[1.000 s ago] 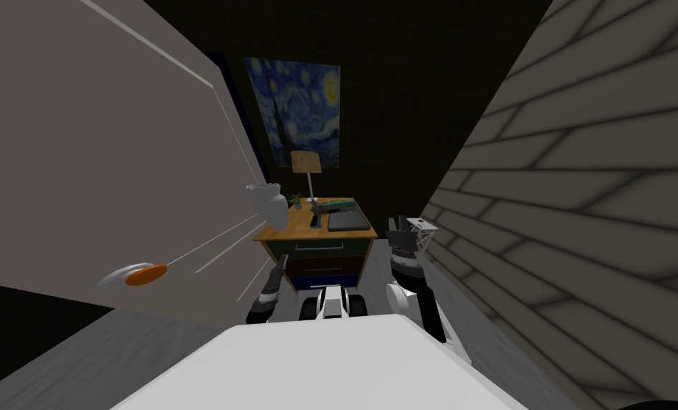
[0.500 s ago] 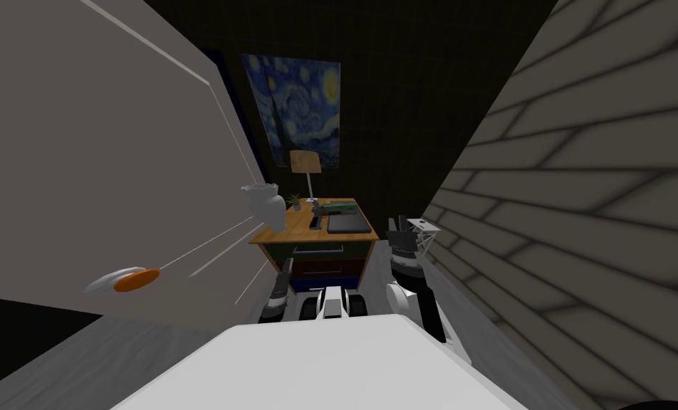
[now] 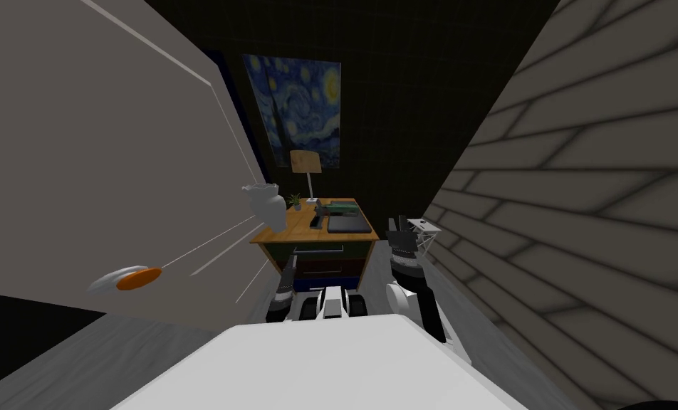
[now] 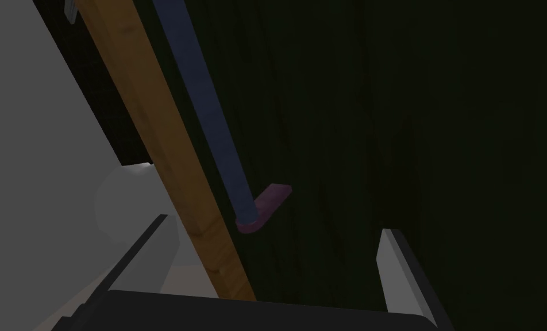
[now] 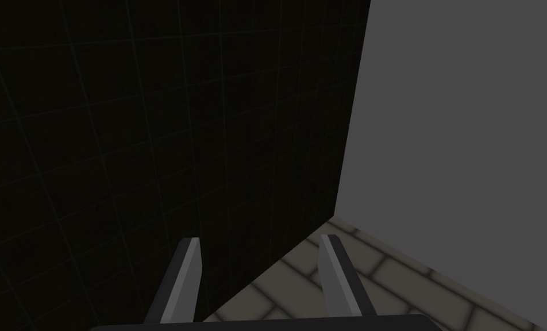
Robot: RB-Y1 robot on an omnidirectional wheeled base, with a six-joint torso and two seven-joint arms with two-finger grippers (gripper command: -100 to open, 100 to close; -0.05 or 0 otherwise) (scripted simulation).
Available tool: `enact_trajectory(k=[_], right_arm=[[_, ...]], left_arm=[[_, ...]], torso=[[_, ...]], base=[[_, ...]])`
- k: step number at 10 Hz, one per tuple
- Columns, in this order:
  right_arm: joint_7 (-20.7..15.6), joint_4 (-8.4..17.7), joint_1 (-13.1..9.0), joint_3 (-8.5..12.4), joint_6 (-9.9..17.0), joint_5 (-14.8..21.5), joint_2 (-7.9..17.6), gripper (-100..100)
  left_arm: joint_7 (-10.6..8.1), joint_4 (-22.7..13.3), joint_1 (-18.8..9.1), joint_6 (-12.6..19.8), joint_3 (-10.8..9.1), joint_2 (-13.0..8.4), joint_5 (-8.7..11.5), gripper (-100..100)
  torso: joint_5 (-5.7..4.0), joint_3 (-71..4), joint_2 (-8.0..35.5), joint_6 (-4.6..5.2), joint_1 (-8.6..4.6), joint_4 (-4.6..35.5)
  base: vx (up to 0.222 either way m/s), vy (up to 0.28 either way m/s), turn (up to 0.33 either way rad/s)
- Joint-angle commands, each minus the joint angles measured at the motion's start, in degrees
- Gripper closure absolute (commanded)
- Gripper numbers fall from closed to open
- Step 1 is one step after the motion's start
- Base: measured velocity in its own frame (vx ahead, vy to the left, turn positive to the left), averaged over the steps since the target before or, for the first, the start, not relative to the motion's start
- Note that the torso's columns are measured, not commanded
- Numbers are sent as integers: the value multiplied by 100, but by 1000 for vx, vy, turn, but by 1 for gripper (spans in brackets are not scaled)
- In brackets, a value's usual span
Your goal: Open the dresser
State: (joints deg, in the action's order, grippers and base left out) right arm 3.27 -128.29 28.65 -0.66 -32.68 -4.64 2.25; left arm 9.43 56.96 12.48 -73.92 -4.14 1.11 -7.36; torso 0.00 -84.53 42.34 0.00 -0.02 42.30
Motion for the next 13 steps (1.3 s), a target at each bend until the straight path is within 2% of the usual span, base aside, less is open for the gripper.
enact_trajectory(k=[1,3,4,5,10,11,13], right_arm=[[0,0,0,0,0,0,0,0],[0,0,0,0,0,0,0,0],[0,0,0,0,0,0,0,0],[0,0,0,0,0,0,0,0],[0,0,1,0,0,0,0,0],[0,0,1,0,0,0,0,0],[0,0,0,0,0,0,0,0]], left_arm=[[-12,119,-170,294,-9,-19,15,-100],[-25,220,-297,514,-15,-36,26,-100],[-14,158,-301,445,-21,-33,27,-100],[-12,119,-170,294,-9,-19,15,100],[16,-115,126,-220,6,20,-11,100],[8,-113,-26,-268,-15,-6,15,100],[-23,-28,-149,-30,-9,-38,19,100]], torso=[[0,0,0,0,1,0],[1,-5,-9,0,2,-2],[0,-6,-9,-1,2,-3],[1,-6,-10,-1,3,-3],[36,-23,-61,3,33,-58],[40,-25,-68,1,37,-65],[22,-7,-23,-8,35,-32]], base=[[-29,-7,11],[-23,-9,16],[-9,-3,1],[14,6,-23],[25,8,-14],[6,0,-4],[-112,-11,28]])
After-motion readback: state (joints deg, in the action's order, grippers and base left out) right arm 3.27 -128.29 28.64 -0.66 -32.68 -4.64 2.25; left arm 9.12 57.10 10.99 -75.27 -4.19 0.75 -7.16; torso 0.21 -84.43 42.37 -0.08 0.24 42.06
